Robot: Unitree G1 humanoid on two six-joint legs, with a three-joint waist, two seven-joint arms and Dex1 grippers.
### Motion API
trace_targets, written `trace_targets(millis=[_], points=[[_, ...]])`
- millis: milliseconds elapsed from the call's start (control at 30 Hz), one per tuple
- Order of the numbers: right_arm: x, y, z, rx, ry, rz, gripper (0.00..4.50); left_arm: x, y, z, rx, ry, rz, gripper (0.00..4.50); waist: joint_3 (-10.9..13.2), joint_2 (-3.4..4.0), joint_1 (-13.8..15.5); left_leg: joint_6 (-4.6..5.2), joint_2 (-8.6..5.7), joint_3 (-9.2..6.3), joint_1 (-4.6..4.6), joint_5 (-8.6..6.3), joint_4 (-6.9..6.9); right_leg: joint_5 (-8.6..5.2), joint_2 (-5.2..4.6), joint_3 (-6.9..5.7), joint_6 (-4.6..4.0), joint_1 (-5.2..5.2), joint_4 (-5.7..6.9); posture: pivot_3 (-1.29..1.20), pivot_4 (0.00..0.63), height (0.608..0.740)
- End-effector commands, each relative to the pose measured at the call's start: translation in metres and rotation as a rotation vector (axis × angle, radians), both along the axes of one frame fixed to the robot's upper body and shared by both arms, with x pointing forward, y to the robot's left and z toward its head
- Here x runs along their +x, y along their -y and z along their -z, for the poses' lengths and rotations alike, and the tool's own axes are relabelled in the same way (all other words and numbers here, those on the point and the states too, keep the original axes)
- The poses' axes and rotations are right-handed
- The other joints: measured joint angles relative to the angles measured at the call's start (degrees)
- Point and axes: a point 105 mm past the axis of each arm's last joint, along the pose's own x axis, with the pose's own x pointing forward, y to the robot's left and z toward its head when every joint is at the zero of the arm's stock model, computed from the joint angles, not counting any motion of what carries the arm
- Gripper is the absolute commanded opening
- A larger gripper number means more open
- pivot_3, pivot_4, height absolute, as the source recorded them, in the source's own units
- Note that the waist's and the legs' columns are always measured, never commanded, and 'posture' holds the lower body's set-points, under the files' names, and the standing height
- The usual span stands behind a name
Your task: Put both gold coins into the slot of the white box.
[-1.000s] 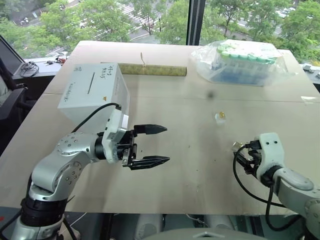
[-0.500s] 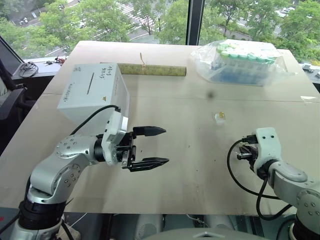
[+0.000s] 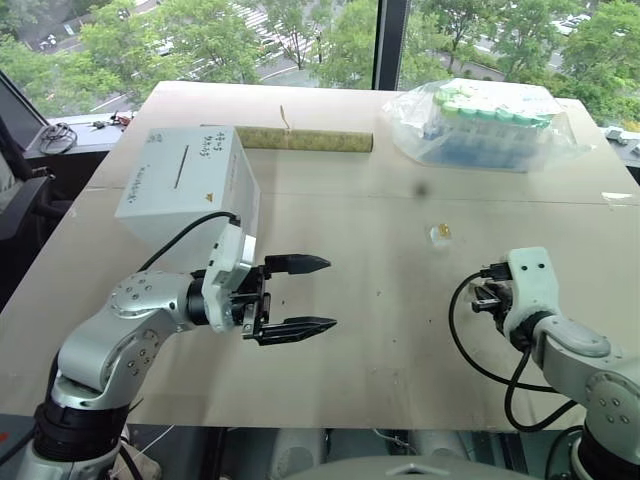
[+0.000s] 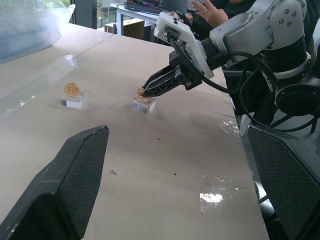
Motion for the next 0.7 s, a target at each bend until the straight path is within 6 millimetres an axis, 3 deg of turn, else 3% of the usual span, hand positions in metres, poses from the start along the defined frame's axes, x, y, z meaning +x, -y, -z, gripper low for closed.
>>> trace_targets(millis=[33, 133, 467, 700], points=[[0.002, -0.001, -0.006, -0.013, 0.025, -0.007, 0.78, -0.004, -0.001, -0.010, -0.004, 0.052, 0.006, 4.50, 0.0, 0.00, 0.0, 0.00, 0.00, 0.00, 0.00, 0.00, 0.00, 0.00, 0.00, 0.00, 0.00, 0.00, 0.00, 0.00, 0.150, 0.740], [0.002, -0.001, -0.006, -0.017, 0.024, -0.007, 0.05, -0.005, -0.002, -0.010, -0.003, 0.051, 0.001, 4.50, 0.0, 0.00, -0.1, 0.00, 0.01, 0.00, 0.00, 0.00, 0.00, 0.00, -0.01, 0.00, 0.00, 0.00, 0.00, 0.00, 0.150, 0.740], [0.003, 0.000, -0.005, -0.030, 0.018, -0.015, 0.05, -0.004, -0.004, -0.009, -0.003, 0.050, -0.008, 4.50, 0.0, 0.01, -0.1, 0.00, 0.03, 0.00, 0.00, 0.00, -0.01, -0.01, -0.02, 0.00, 0.02, -0.01, -0.01, 0.00, 0.150, 0.740], [0.003, -0.002, -0.018, -0.023, 0.069, -0.074, 0.05, 0.002, -0.005, -0.012, -0.003, 0.052, -0.023, 4.50, 0.0, 0.03, -0.1, 0.00, 0.03, 0.00, -0.01, 0.00, -0.02, -0.02, -0.04, -0.01, 0.02, -0.02, -0.02, 0.00, 0.150, 0.740]])
